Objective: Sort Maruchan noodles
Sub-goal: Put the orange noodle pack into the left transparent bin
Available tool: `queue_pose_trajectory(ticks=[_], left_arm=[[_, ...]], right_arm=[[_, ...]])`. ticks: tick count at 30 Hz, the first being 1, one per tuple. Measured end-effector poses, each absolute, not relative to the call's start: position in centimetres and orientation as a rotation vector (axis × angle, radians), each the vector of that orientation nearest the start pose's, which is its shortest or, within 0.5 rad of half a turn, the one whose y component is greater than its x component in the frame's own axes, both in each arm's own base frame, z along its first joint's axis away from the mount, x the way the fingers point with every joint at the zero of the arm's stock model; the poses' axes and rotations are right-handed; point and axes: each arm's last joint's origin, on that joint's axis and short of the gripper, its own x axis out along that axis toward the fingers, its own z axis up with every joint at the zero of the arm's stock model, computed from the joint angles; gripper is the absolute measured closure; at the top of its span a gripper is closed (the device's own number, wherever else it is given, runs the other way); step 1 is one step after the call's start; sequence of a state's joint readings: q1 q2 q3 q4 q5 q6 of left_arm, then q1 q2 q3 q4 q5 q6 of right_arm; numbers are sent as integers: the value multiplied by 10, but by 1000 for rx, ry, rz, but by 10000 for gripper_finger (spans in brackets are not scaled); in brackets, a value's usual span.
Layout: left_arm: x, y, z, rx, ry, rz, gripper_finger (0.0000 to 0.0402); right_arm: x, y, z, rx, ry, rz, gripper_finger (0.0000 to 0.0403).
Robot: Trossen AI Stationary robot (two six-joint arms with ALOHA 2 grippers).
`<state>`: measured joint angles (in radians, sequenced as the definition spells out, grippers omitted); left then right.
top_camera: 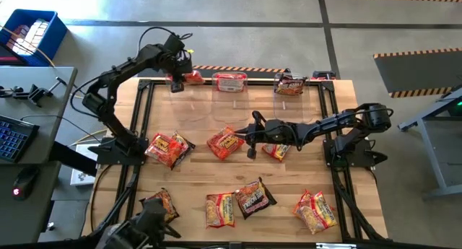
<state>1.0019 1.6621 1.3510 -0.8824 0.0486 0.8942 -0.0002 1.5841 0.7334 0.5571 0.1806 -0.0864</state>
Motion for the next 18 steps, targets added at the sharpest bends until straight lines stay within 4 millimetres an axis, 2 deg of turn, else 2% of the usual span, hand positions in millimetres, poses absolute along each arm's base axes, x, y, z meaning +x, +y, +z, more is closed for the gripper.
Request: queue_pose_trajectory(ticks=[5,9,14,18], left_arm=[[180,281,246,128,1373,266,309],[180,278,257,154,1357,299,310],[180,278,280,71,1351,397,310],[179,277,280,46,1362,395,310]], right_arm=[[322,-5,195,-112,299,-167,373],[322,-5,195,-112,297,-167,373],[322,-5,195,-112,296,-167,373],[322,-5,195,-112,296,-167,373]])
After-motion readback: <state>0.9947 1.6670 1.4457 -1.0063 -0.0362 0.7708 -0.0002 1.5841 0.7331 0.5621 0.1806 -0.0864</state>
